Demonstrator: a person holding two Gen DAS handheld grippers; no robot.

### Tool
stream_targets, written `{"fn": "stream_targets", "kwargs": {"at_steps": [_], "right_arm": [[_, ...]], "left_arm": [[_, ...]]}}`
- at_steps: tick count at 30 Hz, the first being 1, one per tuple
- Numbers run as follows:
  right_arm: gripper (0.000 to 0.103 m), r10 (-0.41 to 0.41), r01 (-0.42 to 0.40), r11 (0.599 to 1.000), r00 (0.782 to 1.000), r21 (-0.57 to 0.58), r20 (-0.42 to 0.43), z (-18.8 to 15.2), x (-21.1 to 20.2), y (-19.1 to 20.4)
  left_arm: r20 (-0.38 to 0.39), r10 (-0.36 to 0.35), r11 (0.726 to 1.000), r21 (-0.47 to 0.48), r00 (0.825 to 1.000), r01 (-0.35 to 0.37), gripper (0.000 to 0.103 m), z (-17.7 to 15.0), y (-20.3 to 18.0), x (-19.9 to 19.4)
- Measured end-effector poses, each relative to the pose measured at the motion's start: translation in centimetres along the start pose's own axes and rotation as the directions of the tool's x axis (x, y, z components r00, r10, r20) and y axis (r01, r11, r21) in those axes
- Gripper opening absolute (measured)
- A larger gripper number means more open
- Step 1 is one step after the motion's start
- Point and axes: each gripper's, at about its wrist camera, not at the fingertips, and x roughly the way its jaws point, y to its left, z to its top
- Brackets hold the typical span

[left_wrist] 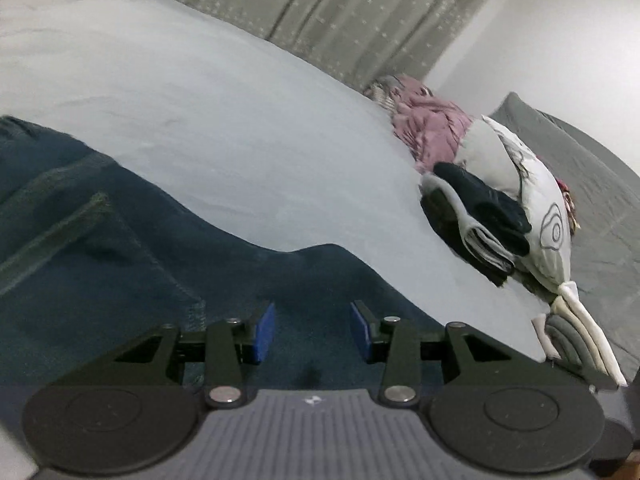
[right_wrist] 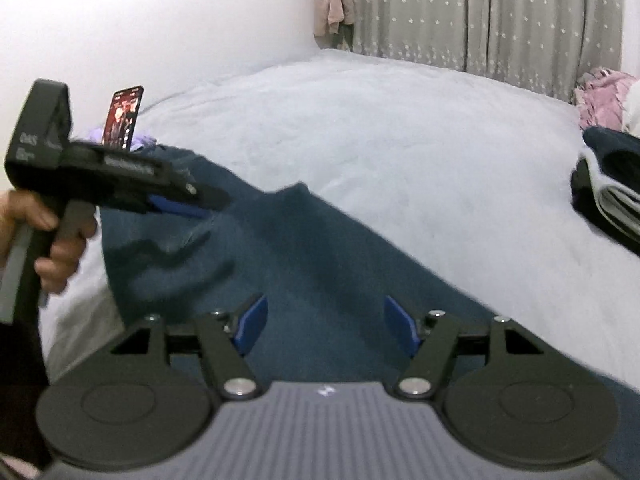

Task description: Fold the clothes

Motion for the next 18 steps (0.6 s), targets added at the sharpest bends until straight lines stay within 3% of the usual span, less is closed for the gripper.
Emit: {"fn": "stream_targets", "kwargs": {"at_steps": [4,9,14,18], "right_arm": [[0.069,-0.007,0.007,1.0,1.0,-0.023,-0.001,1.7,2.3,-0.2],[0.069,-0.003,0.002,0.998,1.0,-0.056,-0.02,3.1,5.4,-0.6],[0.07,0.0,-0.004,0.998,0.999,-0.067,-0.048,3.9,8.0,-1.4],[0.072,0.017,-0.021,0.998,0.997,-0.058,-0.073,4.0,9.6,-2.3]], "left_arm": [[-0.054,-0.005,0.999,-0.054,0.999,0.002,0.037,-0.6,1.7,1.9],[-0.026,-0.04,0.999,-0.003,0.999,0.04,0.037,1.5,1.0,2.0],[-0.112,0.004,1.0,0.007,0.994,-0.003,0.035,0.6,2.0,4.4],[-0.108,-0.024,1.0,-0.014,0.994,0.023,0.035,1.1,2.3,3.9]]}}
